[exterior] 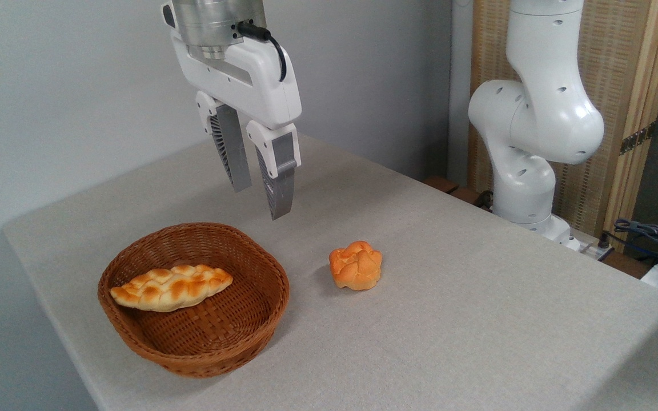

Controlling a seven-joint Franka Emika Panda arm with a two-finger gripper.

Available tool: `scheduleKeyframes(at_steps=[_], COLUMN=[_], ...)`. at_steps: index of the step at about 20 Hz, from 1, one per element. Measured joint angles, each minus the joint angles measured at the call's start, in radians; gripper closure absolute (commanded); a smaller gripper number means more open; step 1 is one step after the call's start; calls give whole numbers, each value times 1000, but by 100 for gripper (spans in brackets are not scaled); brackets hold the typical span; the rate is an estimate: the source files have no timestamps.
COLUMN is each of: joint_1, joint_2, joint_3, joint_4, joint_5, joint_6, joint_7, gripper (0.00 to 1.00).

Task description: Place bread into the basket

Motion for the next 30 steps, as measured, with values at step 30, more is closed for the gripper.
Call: scheduleKeyframes(at_steps=[30], joint_1=[0], joint_2=[-62], joint_3=[5], joint_4=[-113], joint_5=[-15], joint_6=[-7], joint_7=[0], gripper=[0])
